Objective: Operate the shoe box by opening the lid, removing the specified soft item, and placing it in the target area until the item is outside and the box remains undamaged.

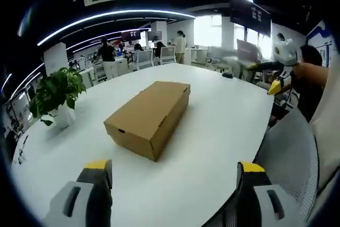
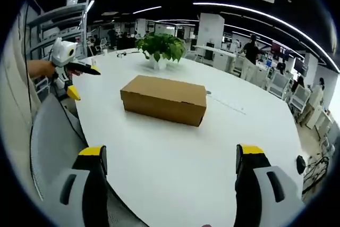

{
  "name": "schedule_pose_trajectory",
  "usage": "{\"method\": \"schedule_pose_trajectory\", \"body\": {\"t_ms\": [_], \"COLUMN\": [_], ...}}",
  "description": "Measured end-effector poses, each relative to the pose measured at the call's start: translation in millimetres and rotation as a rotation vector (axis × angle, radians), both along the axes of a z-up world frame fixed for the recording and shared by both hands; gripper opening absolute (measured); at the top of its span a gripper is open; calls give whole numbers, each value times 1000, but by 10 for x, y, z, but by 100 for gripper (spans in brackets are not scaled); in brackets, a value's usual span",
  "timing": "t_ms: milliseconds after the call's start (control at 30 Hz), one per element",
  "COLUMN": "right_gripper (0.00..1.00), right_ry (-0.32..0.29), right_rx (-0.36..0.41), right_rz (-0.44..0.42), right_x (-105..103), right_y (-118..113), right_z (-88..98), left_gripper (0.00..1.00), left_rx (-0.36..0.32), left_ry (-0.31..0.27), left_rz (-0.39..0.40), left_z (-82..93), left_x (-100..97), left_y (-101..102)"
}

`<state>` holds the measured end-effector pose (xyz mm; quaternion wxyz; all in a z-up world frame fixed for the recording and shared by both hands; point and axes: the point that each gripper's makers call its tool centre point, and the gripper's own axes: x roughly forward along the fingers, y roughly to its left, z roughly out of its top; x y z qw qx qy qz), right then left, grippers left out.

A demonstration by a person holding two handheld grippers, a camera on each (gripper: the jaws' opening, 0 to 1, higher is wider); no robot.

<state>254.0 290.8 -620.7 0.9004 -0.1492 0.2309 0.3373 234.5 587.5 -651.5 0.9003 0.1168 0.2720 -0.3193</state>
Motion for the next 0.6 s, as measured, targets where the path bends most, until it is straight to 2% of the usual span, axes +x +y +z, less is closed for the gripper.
{"method": "schedule_pose_trajectory", "body": {"t_ms": [100, 200, 600], "right_gripper": [96, 96, 96], "right_ry": [-1, 0, 18], "right_rx": [-11, -60, -49], "right_rz": [7, 25, 21], "right_x": [-4, -19, -41], "right_y": [-12, -33, -43], "right_z": [-8, -59, -91], "left_gripper": [99, 99, 98], "left_rx": [42, 51, 53], "left_ry": [5, 9, 20], "left_rz": [-22, -39, -57], "left_z": [-72, -100, -133], "left_x": [-20, -31, -34], "left_y": [27, 40, 24]}}
